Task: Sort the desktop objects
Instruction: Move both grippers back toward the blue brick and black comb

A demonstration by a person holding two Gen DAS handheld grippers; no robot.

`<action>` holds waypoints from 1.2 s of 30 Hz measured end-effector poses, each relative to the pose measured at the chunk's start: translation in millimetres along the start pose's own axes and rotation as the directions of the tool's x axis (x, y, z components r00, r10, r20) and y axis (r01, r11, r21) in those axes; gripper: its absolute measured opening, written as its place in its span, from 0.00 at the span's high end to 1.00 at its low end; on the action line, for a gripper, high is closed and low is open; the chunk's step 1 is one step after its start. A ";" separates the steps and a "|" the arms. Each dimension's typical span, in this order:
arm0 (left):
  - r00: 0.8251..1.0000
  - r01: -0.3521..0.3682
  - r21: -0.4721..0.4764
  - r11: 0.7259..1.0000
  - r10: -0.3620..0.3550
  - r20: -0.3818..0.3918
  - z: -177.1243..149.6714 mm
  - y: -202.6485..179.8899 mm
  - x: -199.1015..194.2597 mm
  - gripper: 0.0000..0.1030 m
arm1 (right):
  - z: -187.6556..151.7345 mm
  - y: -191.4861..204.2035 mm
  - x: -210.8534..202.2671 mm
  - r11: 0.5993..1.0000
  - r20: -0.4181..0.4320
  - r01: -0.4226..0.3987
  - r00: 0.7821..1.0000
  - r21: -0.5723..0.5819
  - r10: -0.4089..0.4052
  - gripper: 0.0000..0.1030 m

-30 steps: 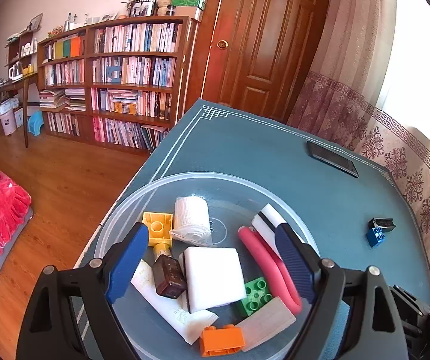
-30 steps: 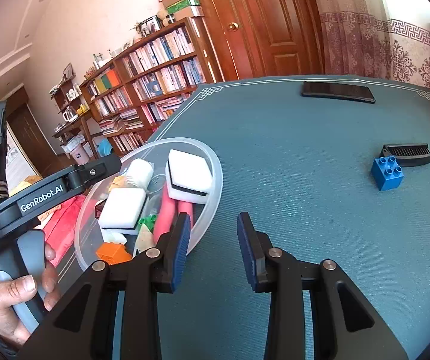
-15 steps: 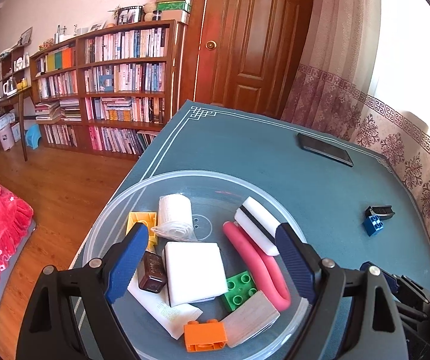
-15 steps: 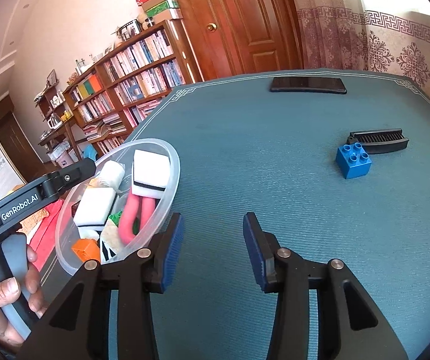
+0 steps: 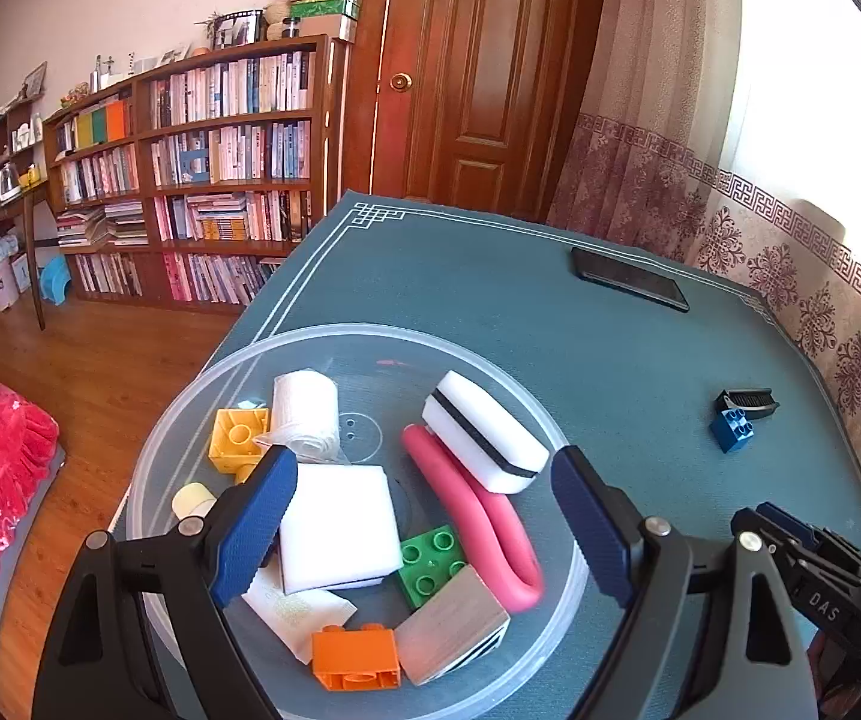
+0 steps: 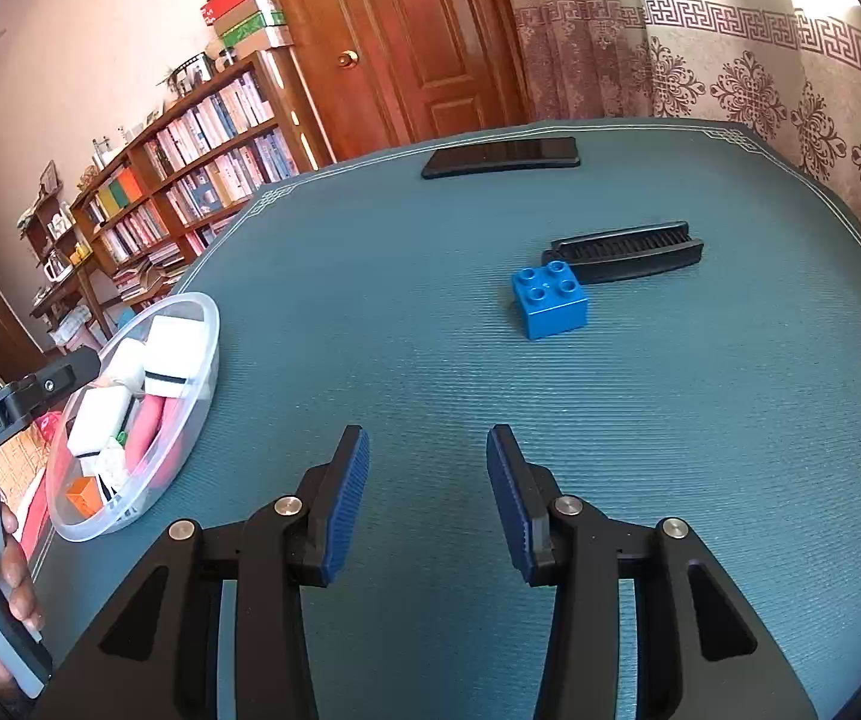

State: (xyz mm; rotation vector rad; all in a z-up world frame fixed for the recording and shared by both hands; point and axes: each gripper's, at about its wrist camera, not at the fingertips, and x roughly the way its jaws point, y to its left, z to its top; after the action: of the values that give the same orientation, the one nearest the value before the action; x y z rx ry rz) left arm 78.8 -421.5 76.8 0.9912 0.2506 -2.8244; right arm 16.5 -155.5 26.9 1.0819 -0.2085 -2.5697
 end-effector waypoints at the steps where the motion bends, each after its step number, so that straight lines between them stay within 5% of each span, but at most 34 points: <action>1: 1.000 0.003 0.004 1.000 -0.003 -0.002 -0.7 -2.7 0.6 0.13 | 0.7 -3.5 -0.8 1.000 0.000 0.006 1.000 0.004 -0.006 0.57; 27: 0.989 0.138 0.140 0.980 -0.130 -0.064 -1.3 -110.0 19.4 0.13 | 11.5 -86.5 -11.8 0.991 -0.009 0.133 0.991 0.026 -0.132 0.56; 31: 0.984 0.163 0.165 0.973 -0.149 -0.096 -3.3 -135.0 31.3 0.13 | 13.6 -103.3 -15.0 0.989 0.004 0.136 0.991 0.063 -0.137 0.35; 36: 0.976 0.191 0.183 0.964 -0.168 -0.135 -4.2 -163.7 46.7 0.13 | 15.8 -118.6 -16.3 0.986 0.008 0.116 0.993 0.121 -0.118 0.34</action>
State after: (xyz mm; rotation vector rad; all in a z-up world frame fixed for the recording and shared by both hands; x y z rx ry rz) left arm 15.0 -264.2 62.3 1.2378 0.0791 -3.0044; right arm -14.4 -39.2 17.4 1.1492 -0.3163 -2.7010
